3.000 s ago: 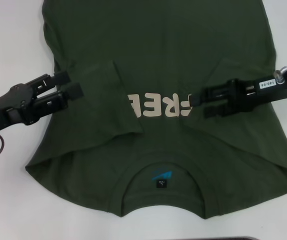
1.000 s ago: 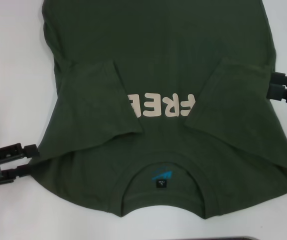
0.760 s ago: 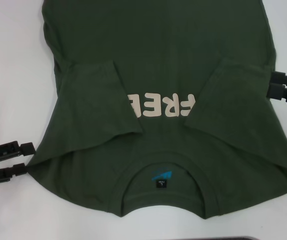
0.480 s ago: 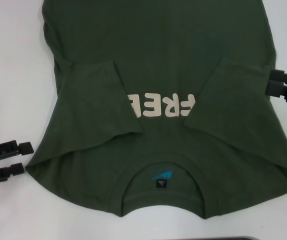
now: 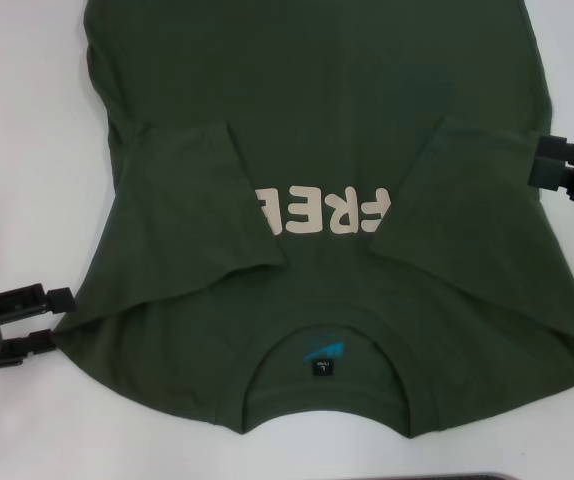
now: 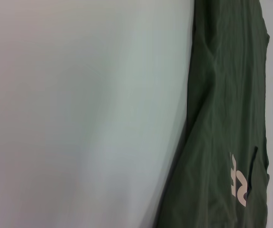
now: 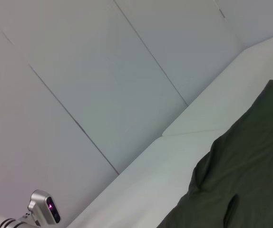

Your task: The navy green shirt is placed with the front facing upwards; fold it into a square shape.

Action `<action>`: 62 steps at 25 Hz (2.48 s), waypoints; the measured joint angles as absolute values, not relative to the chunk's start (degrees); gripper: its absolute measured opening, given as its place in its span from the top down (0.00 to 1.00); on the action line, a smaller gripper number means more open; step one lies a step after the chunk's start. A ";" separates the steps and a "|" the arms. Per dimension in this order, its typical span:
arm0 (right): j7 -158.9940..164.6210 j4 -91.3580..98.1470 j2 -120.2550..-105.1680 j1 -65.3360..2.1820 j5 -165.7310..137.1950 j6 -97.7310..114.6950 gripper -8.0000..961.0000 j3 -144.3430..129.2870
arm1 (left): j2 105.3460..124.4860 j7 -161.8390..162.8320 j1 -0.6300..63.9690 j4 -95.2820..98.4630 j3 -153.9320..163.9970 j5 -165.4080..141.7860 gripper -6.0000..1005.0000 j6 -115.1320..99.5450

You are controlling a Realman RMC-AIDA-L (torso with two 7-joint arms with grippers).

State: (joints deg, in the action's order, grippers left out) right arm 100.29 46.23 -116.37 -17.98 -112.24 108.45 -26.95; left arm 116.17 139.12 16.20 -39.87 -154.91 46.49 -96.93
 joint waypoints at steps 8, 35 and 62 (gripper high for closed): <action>100.24 46.23 -116.37 -18.04 -112.23 108.45 0.08 -26.80 | 116.51 138.78 16.99 -38.60 -154.86 46.25 0.16 -95.83; 100.25 43.18 -115.58 -18.62 -112.15 108.56 0.08 -26.81 | 115.86 138.88 16.25 -39.91 -157.06 45.95 0.16 -97.12; 100.42 43.05 -115.22 -18.72 -112.23 108.46 0.08 -26.80 | 116.36 141.69 16.80 -39.18 -156.30 45.79 0.16 -96.58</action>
State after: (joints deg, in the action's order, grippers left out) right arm 100.42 43.05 -115.22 -18.72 -112.24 108.46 -26.81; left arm 116.36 141.69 16.80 -39.18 -156.30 45.79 -96.58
